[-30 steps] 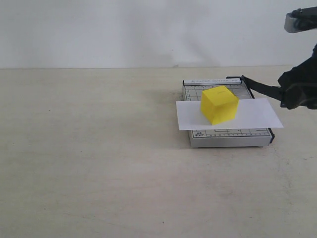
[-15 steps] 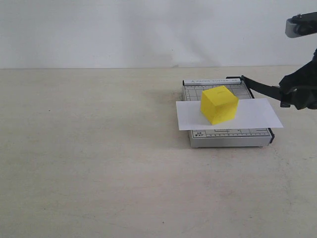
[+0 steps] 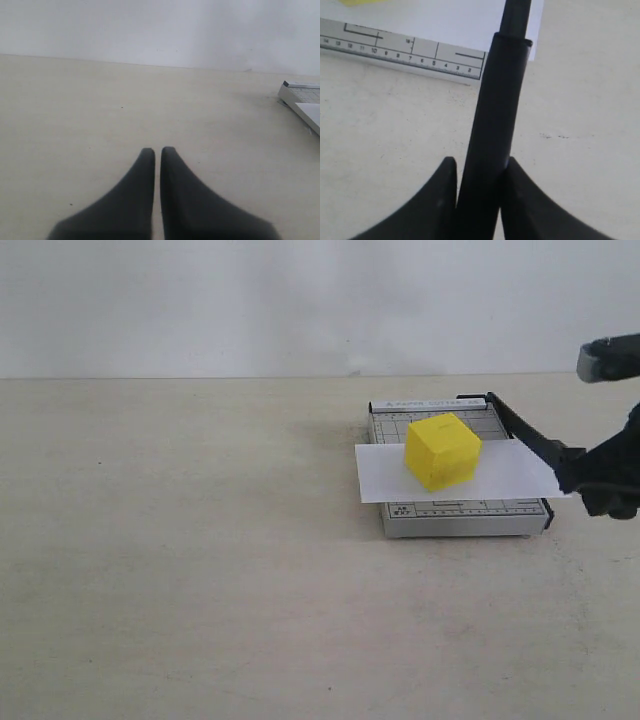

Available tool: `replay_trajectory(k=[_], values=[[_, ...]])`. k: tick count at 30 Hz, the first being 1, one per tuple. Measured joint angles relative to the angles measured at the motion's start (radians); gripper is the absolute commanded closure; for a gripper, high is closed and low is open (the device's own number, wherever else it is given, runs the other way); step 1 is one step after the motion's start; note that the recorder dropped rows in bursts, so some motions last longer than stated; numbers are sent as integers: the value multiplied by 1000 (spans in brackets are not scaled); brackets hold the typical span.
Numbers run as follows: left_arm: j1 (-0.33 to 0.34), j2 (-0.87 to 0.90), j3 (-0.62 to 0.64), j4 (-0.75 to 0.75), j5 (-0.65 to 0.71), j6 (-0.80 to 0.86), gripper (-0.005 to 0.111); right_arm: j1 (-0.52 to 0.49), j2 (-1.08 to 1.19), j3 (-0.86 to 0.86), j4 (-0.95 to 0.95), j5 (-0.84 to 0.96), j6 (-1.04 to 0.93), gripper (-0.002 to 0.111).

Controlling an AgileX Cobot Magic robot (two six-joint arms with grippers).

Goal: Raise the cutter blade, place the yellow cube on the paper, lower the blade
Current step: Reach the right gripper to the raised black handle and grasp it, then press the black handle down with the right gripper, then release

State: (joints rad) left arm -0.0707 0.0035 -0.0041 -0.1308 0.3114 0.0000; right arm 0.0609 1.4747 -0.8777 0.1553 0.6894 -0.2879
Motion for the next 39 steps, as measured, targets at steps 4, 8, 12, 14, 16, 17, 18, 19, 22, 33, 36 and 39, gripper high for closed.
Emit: replay_trajectory(k=[4,8,12,14,16,17,18,19,22,33,36,39], values=[[0,0,0,0,0,0,102,0,0,109,32,-127,0,103],[0,0,0,0,0,0,102,0,-2,193,56,-248,-9,103],[0,0,0,0,0,0,102,0,-2,247,70,-330,-17,103],[0,0,0,0,0,0,102,0,-2,266,79,-359,-18,103],[0,0,0,0,0,0,102,0,-2,282,86,-385,-18,103],[0,0,0,0,0,0,102,0,-2,289,88,-398,-18,103],[0,0,0,0,0,0,102,0,-3,297,90,-411,-21,103],[0,0,0,0,0,0,102,0,-3,302,92,-423,-21,103],[0,0,0,0,0,0,102,2,-3,314,97,-444,-22,103],[0,0,0,0,0,0,102,4,101,319,170,-488,-58,103],[0,0,0,0,0,0,102,4,106,319,178,-490,-68,103],[0,0,0,0,0,0,102,4,109,319,178,-490,-70,103]])
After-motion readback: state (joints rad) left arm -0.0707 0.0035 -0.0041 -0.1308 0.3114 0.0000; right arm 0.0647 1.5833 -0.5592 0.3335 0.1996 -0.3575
